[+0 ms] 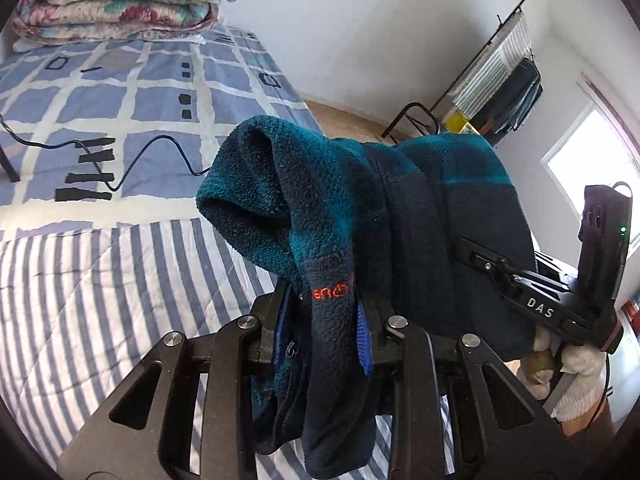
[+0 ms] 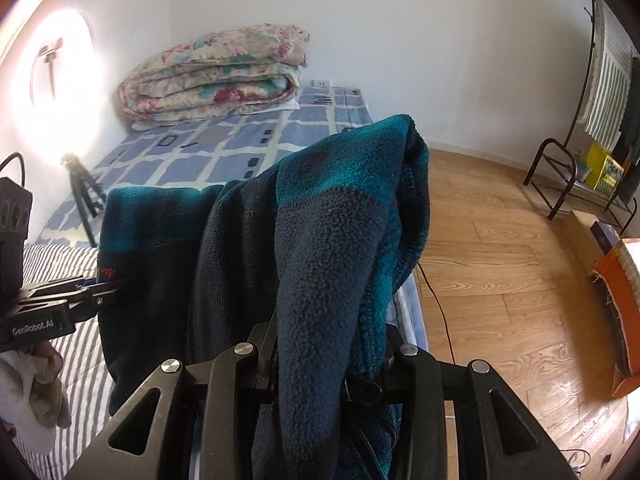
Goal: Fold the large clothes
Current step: 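Carry the folded jacket with both tools toward the bed's head, then lower the folded jacket onto the bed and open both tools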
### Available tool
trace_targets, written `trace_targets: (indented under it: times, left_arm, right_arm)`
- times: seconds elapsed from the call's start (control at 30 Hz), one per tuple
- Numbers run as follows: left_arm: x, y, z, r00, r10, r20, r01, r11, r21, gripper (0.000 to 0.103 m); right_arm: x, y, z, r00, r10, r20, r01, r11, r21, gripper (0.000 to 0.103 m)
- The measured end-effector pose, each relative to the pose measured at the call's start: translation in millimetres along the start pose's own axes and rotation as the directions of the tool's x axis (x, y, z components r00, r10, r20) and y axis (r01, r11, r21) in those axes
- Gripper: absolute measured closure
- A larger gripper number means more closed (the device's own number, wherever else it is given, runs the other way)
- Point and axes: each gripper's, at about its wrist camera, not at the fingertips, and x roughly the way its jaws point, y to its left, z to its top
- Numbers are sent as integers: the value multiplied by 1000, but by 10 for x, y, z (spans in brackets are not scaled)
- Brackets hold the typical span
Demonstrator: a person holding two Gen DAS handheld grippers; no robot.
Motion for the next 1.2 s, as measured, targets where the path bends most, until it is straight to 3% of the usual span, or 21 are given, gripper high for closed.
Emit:
trace_targets:
  times: [0.37,0.63,0.8,1.0,1.2]
  left_arm:
    - [323,174,40,998,61,-16,-60,997,39,77]
    - [473,512,-7,988,143,-59,-144,990,-10,74]
    - [469,475,-56,974,224,-38,-222,974,48,60]
    - [346,358,-116,961,275,-13,-272,956,108,59]
    - [44,157,-202,963,269,32,-271,952,141,60]
  right_arm:
    - [605,-294,1,998,-7,-57,7,1000,10,69]
    - [842,-625,-130,989,-94,-118,105,990,97,48]
    - [853,-747,-186,979,-155,-132,170,979,112,43]
    - [761,-694,-193,963,-234,-133,246,966,83,41]
    - [471,-675,-206,966,-241,-95,252,960,124,41]
